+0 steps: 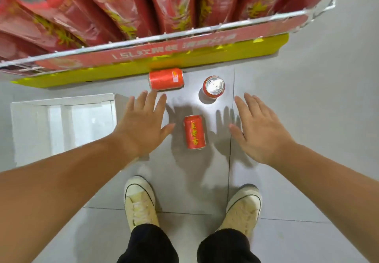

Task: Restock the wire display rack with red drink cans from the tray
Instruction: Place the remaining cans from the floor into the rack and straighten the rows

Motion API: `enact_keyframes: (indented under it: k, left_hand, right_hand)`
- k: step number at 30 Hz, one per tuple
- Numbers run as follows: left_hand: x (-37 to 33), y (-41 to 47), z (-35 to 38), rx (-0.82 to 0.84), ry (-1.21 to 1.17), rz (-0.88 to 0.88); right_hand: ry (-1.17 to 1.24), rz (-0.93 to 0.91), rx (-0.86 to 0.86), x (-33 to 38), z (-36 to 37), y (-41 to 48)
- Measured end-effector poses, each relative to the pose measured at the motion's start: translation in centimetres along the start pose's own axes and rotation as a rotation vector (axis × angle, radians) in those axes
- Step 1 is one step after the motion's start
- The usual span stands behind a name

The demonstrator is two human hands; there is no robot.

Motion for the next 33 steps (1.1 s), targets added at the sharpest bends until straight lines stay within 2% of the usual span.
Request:
enact_keyframes:
  k: [4,8,10,13,16,19,26,33]
  left_hand:
    - [-3.3,2.9,5.3,0.054,-0.403,-0.015]
    - [-5.8,5.1,10.9,0.191,-0.929,-0.175]
    - [-6.6,6.3,12.6,0.195,-1.119,-0.223]
    - [-7.0,8.0,13.5,0.148,-1.291,-0.256]
    - [-7.6,8.8,13.9,0.163,-1.393,-0.255]
    - [-7.8,9.0,14.1,0.193,-1.481,-0.261]
    - [-4.6,7.9,12.5,0.090,-1.594,-0.299]
    - [-0.4,3.9,6.4,-0.008,-1.548,-0.227]
  right_hand:
    - [0.159,0.044,0.004,-1.8,2.3,4.6]
    - [0.325,0.009,-0.049,-2.1,3.1,9.1]
    - [0.429,-0.034,-0.074,-1.8,3.6,11.4]
    - [0.728,-0.018,-0.191,-2.3,3.7,13.5]
    - [0.946,0.002,-0.279,-2.7,3.6,13.9]
    - [1.125,0.008,-0.287,-3.4,3.7,14.5]
    - [1.301,0.049,-0.173,-4.0,3.3,13.4]
    - [1.460,0.009,-0.057,-1.5,0.5,7.5]
Point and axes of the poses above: each hand's wrist, its own y-axis towards the middle knuckle, its own z-axis out of the palm, x = y × z, the point moved 9 cm from there along y, towards the middle knuckle, and after that the axes turned 10 degrees about x, right-handed, at the moved point
